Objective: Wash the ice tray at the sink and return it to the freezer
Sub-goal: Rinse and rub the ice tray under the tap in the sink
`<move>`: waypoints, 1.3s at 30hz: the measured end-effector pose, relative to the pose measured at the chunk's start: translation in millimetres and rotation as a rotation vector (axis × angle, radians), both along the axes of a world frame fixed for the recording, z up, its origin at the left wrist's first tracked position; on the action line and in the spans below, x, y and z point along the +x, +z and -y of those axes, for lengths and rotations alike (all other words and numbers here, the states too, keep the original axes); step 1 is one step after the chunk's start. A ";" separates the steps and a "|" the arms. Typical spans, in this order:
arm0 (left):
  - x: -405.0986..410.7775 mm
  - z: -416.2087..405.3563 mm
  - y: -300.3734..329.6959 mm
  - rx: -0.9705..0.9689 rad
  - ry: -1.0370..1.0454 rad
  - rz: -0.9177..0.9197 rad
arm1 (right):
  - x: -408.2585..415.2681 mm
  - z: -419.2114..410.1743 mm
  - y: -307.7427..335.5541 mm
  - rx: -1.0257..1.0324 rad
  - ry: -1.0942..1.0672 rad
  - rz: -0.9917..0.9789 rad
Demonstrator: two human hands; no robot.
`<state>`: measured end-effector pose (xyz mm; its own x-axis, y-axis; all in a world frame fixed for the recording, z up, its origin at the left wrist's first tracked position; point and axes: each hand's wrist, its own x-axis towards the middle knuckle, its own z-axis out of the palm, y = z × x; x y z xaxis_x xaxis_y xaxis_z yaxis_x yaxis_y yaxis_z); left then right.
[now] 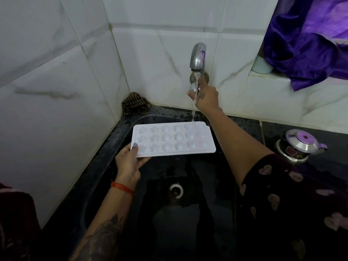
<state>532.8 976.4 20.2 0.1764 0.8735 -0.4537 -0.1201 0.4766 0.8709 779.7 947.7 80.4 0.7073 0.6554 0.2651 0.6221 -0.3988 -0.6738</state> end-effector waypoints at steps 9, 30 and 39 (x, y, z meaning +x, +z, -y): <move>-1.0 0.5 -1.3 -0.001 0.005 0.018 | -0.2 2.6 0.3 -0.038 0.028 0.075; -1.9 8.9 -0.6 0.002 0.009 -0.001 | -28.8 92.9 -52.5 -0.212 -0.164 -0.796; -3.1 16.1 0.9 -0.017 -0.046 0.013 | -43.8 122.0 -55.7 -0.148 -0.173 -0.699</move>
<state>529.6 960.3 21.1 0.2220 0.8568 -0.4655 -0.1094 0.4963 0.8612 735.9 825.8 24.7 0.7752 0.5129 -0.3688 -0.0136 -0.5702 -0.8214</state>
